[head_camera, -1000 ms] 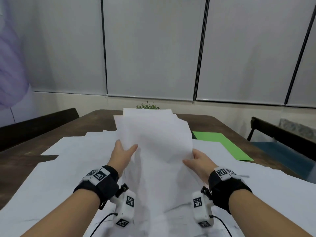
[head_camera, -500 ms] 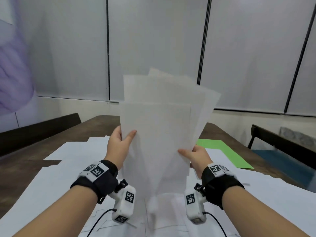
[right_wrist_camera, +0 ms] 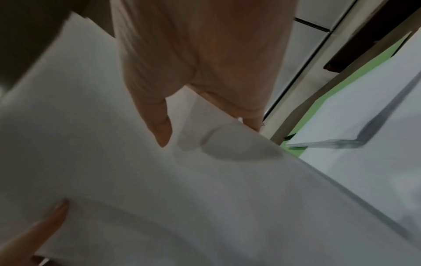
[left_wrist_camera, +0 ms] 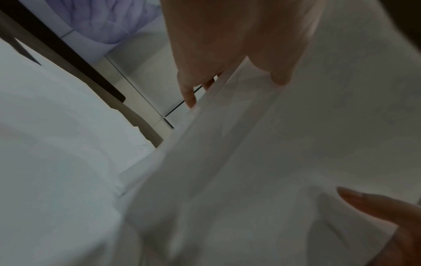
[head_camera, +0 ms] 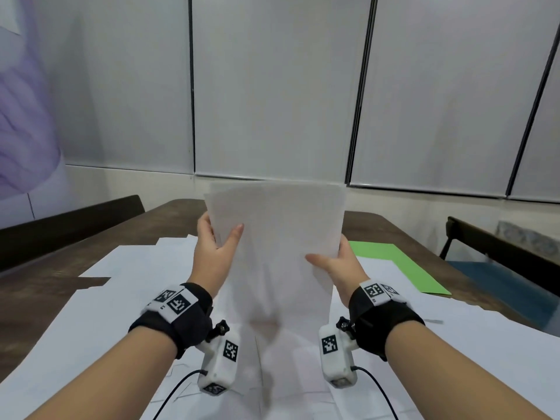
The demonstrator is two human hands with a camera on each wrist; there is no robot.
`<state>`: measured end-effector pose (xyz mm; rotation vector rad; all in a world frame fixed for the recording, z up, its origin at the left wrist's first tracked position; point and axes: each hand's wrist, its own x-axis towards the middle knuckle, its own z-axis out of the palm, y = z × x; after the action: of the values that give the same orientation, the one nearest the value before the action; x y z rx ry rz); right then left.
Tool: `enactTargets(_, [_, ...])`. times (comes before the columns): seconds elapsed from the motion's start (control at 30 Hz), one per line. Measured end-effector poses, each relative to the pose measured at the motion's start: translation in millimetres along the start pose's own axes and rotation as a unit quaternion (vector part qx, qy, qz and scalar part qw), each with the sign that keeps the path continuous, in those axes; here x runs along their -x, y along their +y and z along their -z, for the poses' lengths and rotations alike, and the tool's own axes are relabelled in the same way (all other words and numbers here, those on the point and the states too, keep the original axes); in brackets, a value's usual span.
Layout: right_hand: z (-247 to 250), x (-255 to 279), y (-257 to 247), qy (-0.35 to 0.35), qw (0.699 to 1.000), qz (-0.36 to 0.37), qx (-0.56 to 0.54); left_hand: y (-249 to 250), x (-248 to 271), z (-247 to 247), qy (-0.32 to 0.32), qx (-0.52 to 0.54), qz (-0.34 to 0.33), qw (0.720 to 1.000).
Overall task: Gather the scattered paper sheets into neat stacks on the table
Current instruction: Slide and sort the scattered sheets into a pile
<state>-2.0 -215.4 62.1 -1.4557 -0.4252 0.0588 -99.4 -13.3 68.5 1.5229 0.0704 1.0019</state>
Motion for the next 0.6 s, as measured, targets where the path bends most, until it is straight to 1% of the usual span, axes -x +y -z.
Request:
enactTargets(0.07, [-1,3,8,-0.008,1.0,-0.014,0.022,-10,4,4,-0.029,-0.021,0.038,0.999])
enactTargets(0.13, [-4,7,11,-0.007,0.999,-0.003,0.035,-15,9,4,-0.048,-0.045,0.043,0.997])
enactTargets(0.2, [-6,5,9,0.013,0.999,0.023,0.044,-8,10,1,-0.05,-0.047,0.006,0.998])
enactTargets(0.3, [-9,-2,-2,0.046,0.996,0.06,0.039,10,4,-8,-0.033,-0.027,-0.046,0.998])
enactTargets(0.37, [-14,-5,-11,0.043,0.995,0.08,0.035,19,-3,-15,-0.013,-0.022,-0.067,0.997])
enactTargets(0.43, [-18,-8,-14,0.039,0.995,0.087,0.036,22,-8,-21,0.01,-0.021,-0.069,0.997])
enactTargets(0.53, [-18,-8,-4,0.049,0.995,0.067,0.052,11,-5,-20,0.021,-0.014,-0.025,0.999])
enactTargets(0.6, [-15,-4,9,0.049,0.997,0.032,0.057,-4,4,-15,0.009,-0.018,0.038,0.999])
